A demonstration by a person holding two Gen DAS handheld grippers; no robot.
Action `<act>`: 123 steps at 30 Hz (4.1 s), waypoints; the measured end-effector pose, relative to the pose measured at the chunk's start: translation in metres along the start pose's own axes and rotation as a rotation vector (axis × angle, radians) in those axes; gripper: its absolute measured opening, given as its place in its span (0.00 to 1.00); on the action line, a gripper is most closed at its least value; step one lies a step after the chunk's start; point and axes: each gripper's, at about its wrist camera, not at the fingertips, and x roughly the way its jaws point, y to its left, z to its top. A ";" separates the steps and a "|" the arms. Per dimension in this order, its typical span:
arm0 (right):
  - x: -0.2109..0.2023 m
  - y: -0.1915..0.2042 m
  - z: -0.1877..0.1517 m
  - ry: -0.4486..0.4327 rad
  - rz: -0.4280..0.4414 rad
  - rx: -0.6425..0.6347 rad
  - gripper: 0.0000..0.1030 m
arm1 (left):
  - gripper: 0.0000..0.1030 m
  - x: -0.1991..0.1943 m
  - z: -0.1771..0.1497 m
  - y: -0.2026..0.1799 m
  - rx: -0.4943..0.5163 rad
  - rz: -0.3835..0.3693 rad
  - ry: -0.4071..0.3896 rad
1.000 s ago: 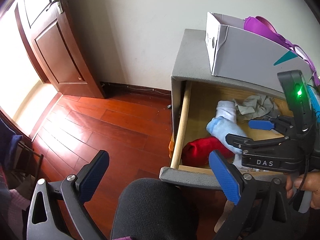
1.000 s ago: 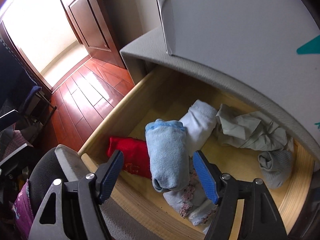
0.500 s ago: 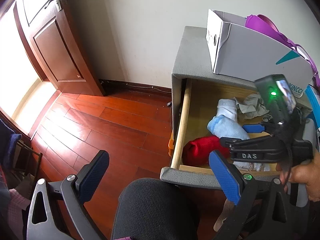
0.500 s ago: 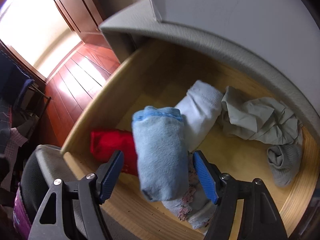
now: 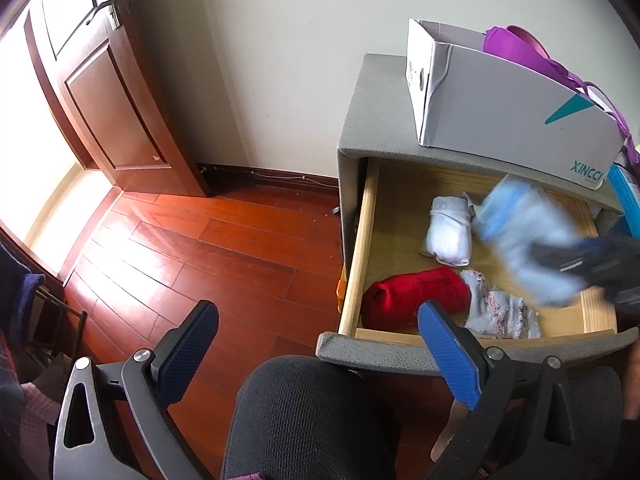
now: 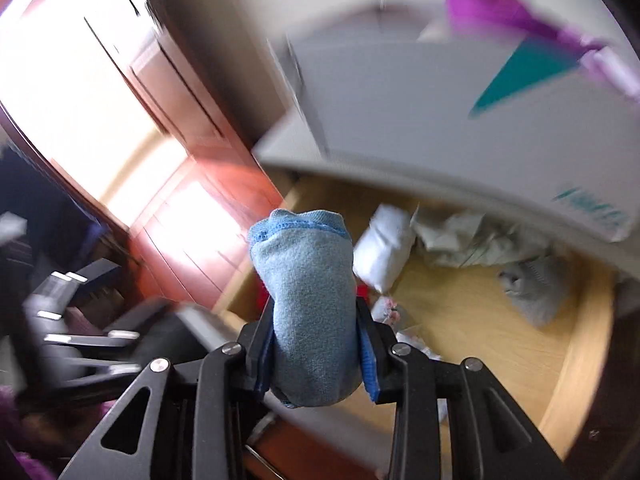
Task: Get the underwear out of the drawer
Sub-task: 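Lift the light blue cloth into the XINCCI box and open the right gripper, then reach the right gripper into the drawer and grasp the floral light blue underwear, then carry the floral underwear into the XINCCI box and open the right gripper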
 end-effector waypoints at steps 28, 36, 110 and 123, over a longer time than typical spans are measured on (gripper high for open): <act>0.059 -0.054 0.204 -0.121 -0.149 0.176 0.42 | 0.97 -0.011 0.003 -0.002 0.021 -0.034 -0.052; -0.039 -0.022 0.117 -0.231 0.075 -0.126 0.51 | 0.97 -0.014 0.001 -0.008 0.040 -0.020 -0.069; -0.014 -0.044 0.156 -0.155 -0.019 0.040 0.13 | 0.98 -0.029 -0.007 -0.030 0.127 -0.057 -0.158; 0.093 -0.086 0.219 -0.119 -0.076 0.387 0.19 | 0.98 -0.022 -0.003 -0.027 0.118 -0.092 -0.125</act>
